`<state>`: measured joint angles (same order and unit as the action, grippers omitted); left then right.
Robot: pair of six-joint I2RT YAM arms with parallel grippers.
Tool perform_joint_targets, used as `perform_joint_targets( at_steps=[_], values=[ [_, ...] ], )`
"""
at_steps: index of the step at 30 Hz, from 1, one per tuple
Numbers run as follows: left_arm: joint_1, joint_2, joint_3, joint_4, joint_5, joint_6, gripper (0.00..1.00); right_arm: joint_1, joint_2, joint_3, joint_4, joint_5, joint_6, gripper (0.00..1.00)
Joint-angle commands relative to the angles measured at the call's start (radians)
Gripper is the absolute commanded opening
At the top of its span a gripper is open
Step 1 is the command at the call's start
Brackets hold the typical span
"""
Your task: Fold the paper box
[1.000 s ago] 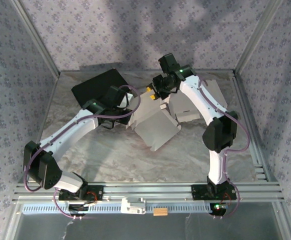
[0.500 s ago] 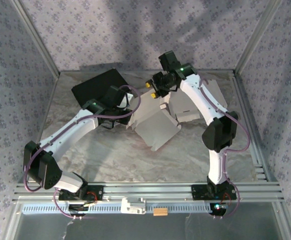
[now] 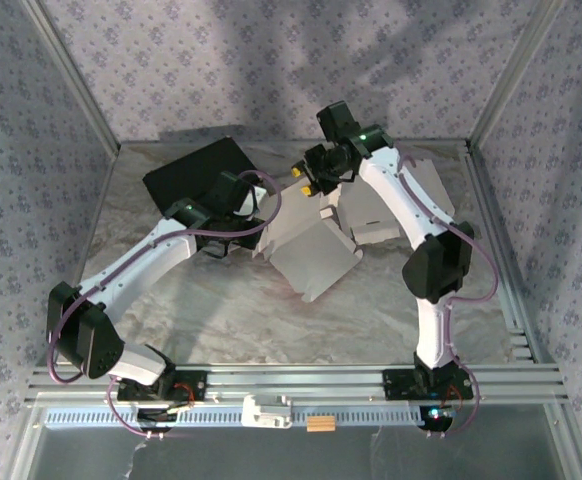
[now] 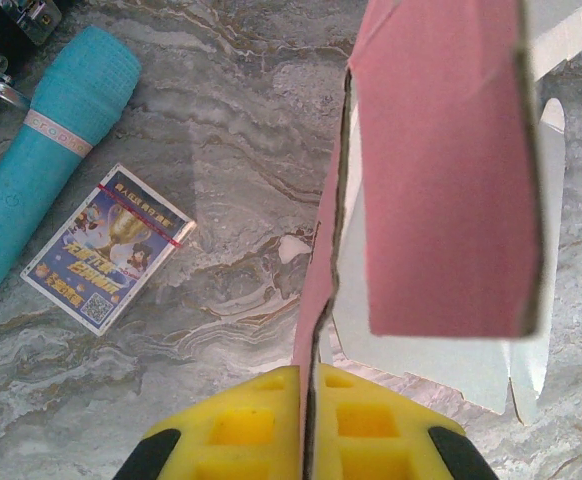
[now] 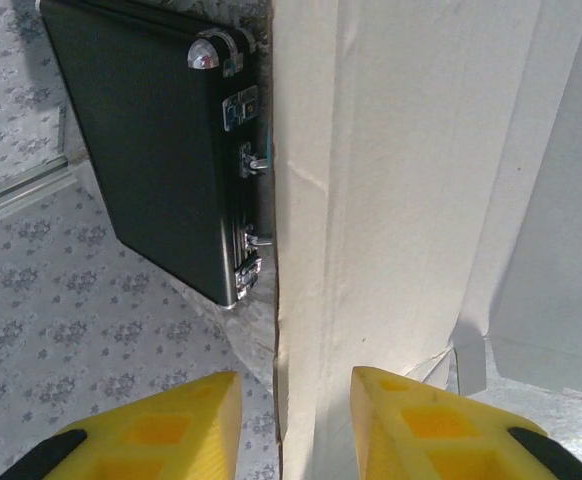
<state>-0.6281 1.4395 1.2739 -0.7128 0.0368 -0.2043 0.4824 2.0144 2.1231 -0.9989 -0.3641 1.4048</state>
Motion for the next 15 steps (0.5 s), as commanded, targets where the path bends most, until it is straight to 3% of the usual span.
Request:
perform_joint_targets(
  at_steps=[1,6,15],
  values=[
    [0.010,-0.024,0.015,0.004,0.014,0.019,0.00,-0.014,0.027,0.000,-0.021,-0.014,-0.015,0.36],
    [0.008,-0.025,0.016,-0.002,0.014,0.029,0.00,-0.014,0.053,0.026,-0.019,-0.021,-0.025,0.36],
    [0.009,-0.021,0.022,0.004,0.014,0.025,0.00,-0.012,0.050,0.015,-0.024,-0.013,-0.037,0.22]
  ],
)
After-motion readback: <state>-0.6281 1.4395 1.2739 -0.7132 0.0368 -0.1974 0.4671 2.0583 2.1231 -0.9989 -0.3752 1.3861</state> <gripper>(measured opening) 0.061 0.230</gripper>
